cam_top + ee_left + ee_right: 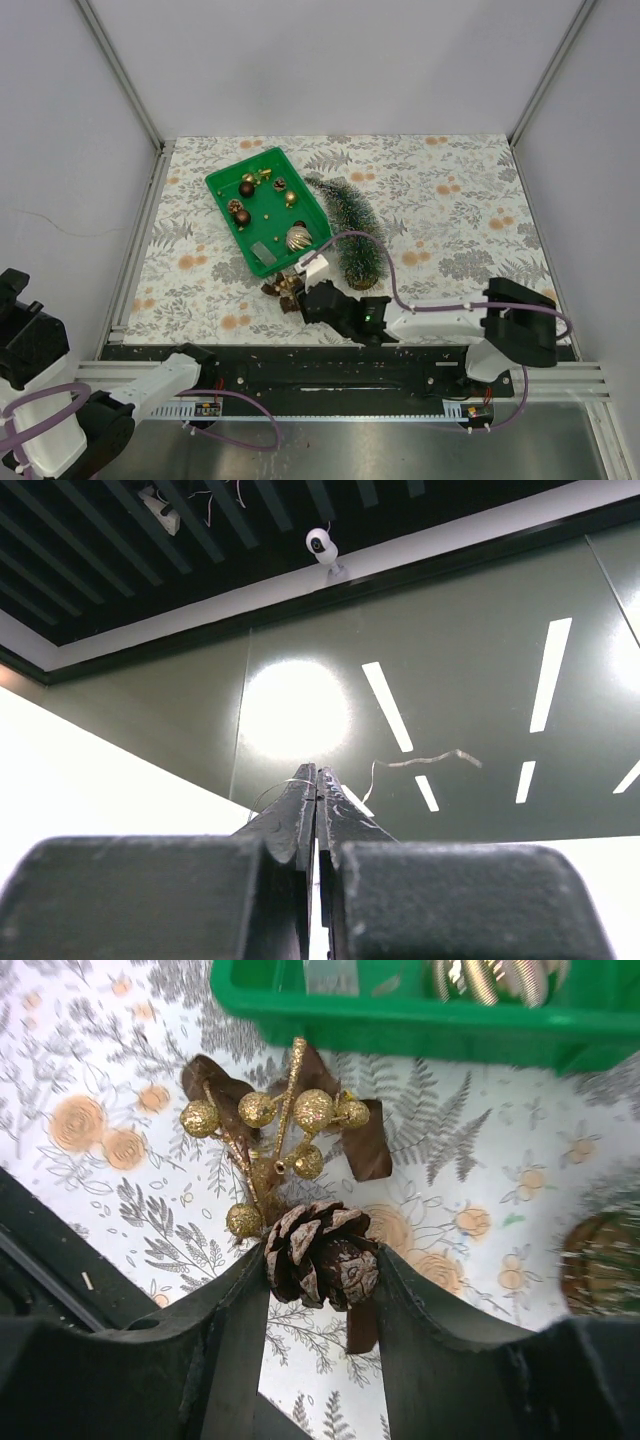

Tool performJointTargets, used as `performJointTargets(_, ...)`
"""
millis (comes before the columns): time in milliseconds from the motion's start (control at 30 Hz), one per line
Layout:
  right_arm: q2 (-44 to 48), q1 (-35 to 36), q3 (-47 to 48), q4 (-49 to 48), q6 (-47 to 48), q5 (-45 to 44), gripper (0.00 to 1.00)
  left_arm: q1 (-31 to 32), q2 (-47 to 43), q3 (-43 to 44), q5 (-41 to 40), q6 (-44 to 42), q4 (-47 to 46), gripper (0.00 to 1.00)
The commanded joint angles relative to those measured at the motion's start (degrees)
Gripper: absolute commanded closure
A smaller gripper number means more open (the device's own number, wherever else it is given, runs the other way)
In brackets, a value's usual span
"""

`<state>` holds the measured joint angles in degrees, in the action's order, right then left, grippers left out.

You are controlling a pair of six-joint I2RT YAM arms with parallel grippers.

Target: Decorate the small christmas tree

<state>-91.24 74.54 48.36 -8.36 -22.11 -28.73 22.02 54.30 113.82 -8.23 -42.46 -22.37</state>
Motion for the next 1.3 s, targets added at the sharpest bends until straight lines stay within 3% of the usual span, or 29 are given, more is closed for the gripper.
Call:
performJointTargets(0, 9.1, -0.3, -1.0, 3.5, 2.3, -5.5, 0.72, -0.2, -1.0, -0.4, -0.9, -1.5, 0.2, 1.00)
performJointTargets(333, 30.0, -0.2, -1.5, 16.8, 2.2, -7.7, 0.73, -0.2, -1.6, -1.8, -0.2, -2.2, -0.9, 1.00)
performJointTargets(600, 39.3, 1.5, 8.3, 27.0, 6.5, -8.0, 0.74, -0.3, -1.7, -2.0, -0.1, -2.3, -1.0, 1.00)
performJointTargets(800, 44.7, 1.6, 14.3, 28.8, 13.6, -15.3, 0.73, -0.3, -2.0, -2.4, -0.3, -2.0, -0.8, 1.00)
performJointTargets(967, 44.5, 1.2, 16.1, 27.4, 20.0, -29.1, 0.71, -0.5, -1.9, -2.1, 0.0, -1.5, -0.7, 1.00)
performJointTargets(1067, 42.1, -4.6, 17.1, 27.1, 21.2, -32.2, 0.71, -0.5, -1.7, -1.8, 0.0, -0.9, -0.4, 1.00)
performJointTargets(1267, 34.3, -35.5, 17.8, 28.4, 12.3, -10.9, 0.72, -0.9, -1.4, -1.1, 0.2, 1.2, 1.2, 1.00)
